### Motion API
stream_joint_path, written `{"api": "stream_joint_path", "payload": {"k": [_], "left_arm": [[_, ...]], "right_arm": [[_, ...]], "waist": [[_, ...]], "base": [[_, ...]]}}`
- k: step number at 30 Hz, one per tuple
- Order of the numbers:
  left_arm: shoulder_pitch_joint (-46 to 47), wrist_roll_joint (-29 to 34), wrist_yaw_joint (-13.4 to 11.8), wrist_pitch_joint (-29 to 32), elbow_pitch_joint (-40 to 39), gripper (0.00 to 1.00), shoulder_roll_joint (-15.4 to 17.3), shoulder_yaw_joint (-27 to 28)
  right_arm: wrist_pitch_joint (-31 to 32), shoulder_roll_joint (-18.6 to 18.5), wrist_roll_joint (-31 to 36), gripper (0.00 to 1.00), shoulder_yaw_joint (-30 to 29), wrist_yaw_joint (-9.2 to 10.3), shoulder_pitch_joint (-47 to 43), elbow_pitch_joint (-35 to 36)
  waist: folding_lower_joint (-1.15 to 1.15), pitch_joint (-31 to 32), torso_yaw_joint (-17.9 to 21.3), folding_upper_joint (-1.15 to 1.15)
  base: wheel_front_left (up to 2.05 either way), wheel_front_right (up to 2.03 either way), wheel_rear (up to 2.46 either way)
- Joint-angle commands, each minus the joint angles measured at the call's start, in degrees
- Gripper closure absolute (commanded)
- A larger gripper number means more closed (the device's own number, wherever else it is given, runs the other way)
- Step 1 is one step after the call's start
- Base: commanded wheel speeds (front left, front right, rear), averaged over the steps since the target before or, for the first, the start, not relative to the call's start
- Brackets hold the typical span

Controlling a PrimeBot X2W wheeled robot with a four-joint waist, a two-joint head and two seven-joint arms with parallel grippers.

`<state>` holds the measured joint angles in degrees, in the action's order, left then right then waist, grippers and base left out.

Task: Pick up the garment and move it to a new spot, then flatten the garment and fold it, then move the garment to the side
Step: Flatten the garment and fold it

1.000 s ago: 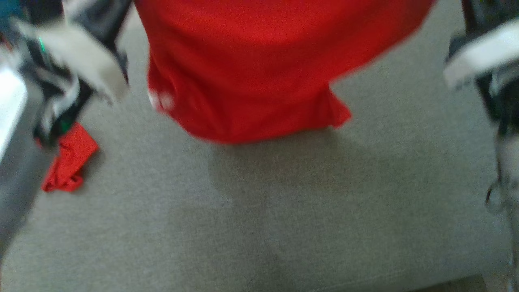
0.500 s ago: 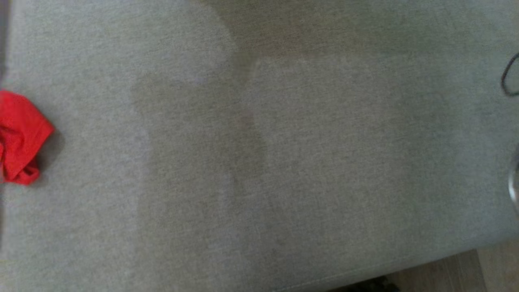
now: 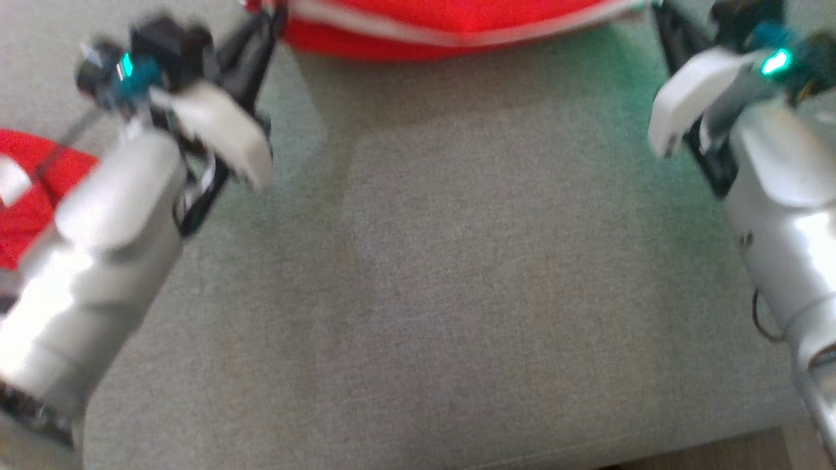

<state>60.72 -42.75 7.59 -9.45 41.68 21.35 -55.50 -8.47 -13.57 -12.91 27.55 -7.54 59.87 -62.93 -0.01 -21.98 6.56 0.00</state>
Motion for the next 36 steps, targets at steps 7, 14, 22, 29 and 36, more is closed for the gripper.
{"api": "stream_joint_path", "payload": {"k": [7, 14, 22, 29, 36], "left_arm": [[-5.97, -2.67, -0.11, -1.74, -4.05, 1.0, 6.62, -7.22], [-10.59, -4.37, -0.1, -3.11, -4.06, 1.0, 6.9, -9.87], [-19.94, -5.96, -1.64, -3.64, -8.38, 1.0, 6.35, -12.23], [-28.08, -7.17, -6.79, -1.54, -19.77, 1.0, 10.19, -13.67], [-31.77, -7.08, -12.6, 1.72, -33.08, 1.0, 14.51, -14.06]], "right_arm": [[9.23, -10.75, -16.85, 1.0, 17.37, 0.05, -8.27, 11.59], [16.05, -20.71, -28.52, 1.0, 26.91, 0.05, -12.89, 20.98], [21.87, -32.01, -40.07, 1.0, 34.46, 0.05, -19.78, 32.2], [25.7, -39.77, -44.97, 1.0, 37.54, 0.05, -25.51, 41.07], [27.55, -46.7, -48.5, 1.0, 35.12, 0.05, -29.05, 47.82]], "waist": [[0.01, 5.71, -1.3, 0.0], [0.01, 9.87, -1.8, 0.0], [0.01, 16.96, -1.04, 0.0], [0.01, 20.44, 0.21, 0.0], [0.01, 20.42, -0.08, 0.0]], "base": [[0.0, 0.0, 0.0], [0.0, 0.0, 0.0], [0.0, 0.0, 0.0], [0.0, 0.0, 0.0], [0.0, 0.0, 0.0]]}}
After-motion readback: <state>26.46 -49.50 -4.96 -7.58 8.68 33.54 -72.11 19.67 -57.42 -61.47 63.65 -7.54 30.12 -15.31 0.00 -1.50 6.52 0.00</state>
